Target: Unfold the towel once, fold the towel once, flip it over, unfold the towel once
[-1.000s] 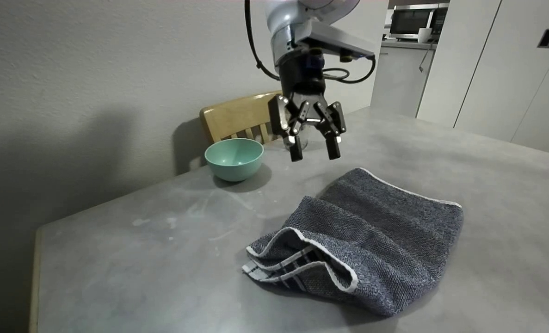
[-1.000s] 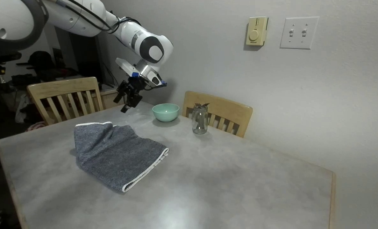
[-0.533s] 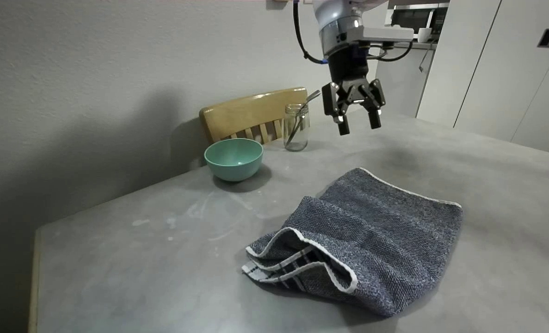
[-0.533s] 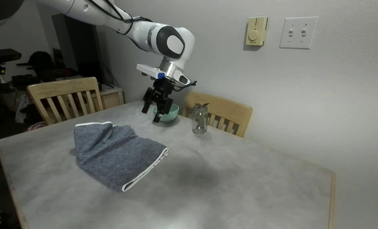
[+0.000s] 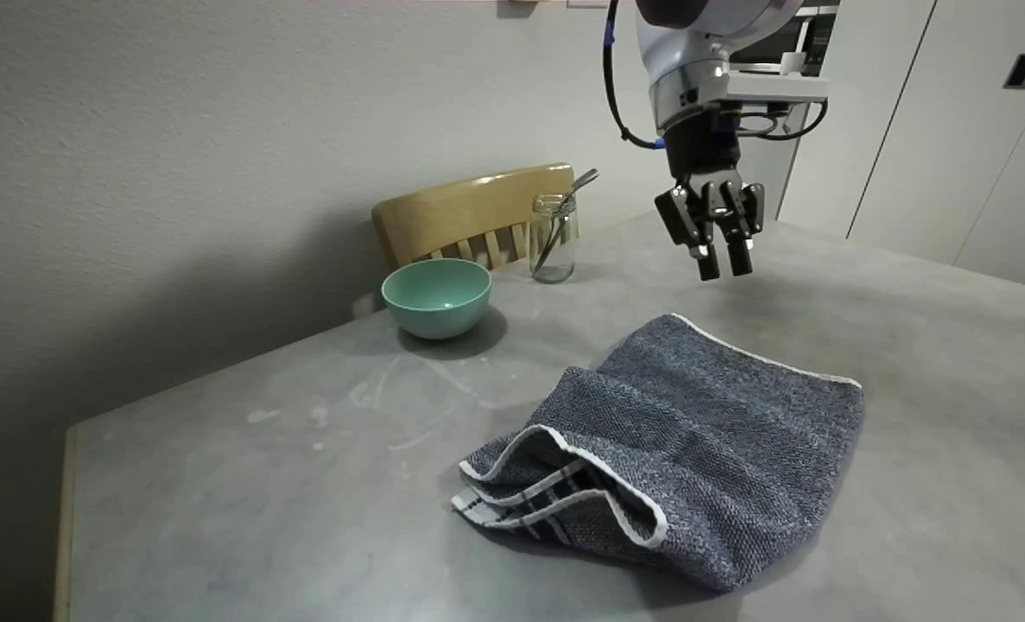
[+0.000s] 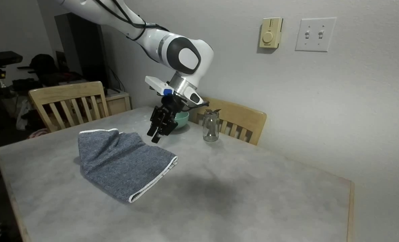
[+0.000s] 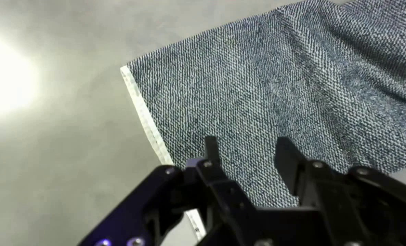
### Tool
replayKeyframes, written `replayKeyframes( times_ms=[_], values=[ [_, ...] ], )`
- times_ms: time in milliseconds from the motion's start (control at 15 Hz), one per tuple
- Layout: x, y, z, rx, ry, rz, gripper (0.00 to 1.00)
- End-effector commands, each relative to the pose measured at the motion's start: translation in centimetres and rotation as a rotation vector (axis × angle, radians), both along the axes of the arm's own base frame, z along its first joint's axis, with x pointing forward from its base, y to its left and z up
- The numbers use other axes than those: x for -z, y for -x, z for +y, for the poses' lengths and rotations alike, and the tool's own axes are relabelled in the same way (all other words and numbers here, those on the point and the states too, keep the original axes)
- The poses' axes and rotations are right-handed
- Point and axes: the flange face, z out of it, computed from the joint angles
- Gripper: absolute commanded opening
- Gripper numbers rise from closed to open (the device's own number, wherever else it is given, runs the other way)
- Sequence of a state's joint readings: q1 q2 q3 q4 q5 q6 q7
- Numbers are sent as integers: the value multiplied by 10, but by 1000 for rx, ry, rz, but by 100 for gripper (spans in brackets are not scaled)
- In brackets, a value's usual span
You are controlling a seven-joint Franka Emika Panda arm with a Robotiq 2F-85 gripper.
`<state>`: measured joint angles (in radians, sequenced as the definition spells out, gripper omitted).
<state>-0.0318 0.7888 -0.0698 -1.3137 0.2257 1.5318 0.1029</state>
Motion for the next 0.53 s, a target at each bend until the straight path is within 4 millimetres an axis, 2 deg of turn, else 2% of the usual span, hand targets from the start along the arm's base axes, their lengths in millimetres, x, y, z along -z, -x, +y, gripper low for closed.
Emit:
replayKeyframes(
  times_ms=[0, 133, 467],
  values=[
    [1, 23, -11, 111, -32, 3, 16],
    [7, 21, -13, 118, -68, -69, 2],
    [30, 15, -4, 75, -156, -163, 0]
  ],
)
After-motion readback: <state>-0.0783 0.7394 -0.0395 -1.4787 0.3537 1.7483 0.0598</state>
